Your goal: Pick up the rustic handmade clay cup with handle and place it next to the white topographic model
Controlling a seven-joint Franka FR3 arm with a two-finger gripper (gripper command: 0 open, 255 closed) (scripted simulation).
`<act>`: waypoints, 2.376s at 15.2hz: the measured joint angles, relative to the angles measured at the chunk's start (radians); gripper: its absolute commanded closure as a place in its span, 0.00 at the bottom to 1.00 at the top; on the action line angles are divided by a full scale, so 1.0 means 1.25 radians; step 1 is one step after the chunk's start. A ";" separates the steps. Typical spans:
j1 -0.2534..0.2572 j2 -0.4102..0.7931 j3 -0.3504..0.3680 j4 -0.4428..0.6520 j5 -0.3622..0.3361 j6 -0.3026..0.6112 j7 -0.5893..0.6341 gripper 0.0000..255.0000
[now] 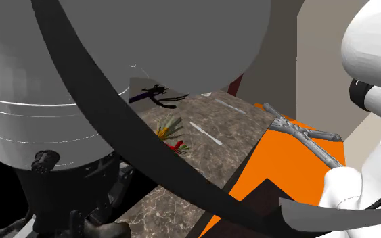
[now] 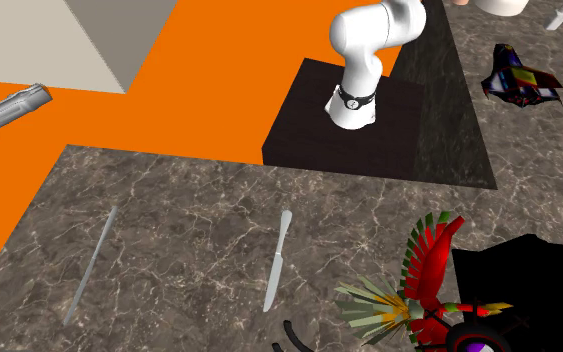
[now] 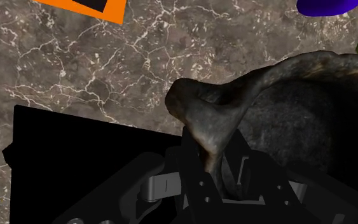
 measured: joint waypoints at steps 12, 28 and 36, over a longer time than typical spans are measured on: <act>0.139 0.199 0.027 0.212 -0.108 -0.028 0.151 1.00; 0.119 0.197 0.021 0.037 -0.109 0.143 0.149 1.00; 0.120 0.217 0.015 -0.024 -0.121 0.220 0.154 1.00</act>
